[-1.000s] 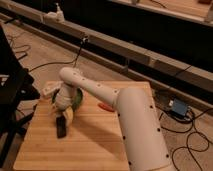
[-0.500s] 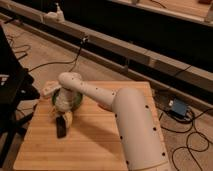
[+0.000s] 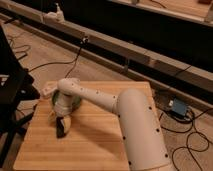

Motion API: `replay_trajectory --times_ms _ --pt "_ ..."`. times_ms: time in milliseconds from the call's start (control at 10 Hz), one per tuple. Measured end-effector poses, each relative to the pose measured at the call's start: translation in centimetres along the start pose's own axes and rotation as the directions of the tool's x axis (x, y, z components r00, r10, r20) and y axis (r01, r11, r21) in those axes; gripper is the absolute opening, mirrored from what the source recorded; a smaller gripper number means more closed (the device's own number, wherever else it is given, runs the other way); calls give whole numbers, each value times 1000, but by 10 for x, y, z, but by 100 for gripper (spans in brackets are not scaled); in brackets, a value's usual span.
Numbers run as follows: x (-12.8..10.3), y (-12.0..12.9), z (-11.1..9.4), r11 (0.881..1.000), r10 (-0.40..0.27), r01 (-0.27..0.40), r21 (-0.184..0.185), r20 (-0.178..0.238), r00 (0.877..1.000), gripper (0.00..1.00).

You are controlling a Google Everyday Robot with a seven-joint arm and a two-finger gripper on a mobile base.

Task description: Place the eraser on the white sponge

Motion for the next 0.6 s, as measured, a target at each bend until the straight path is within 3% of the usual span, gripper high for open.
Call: replay_trajectory --times_ms 300,600 --pt "-1 9 2 1000 12 -12 16 11 1000 41" --pt "0 17 -11 998 48 -48 50 1 999 11"
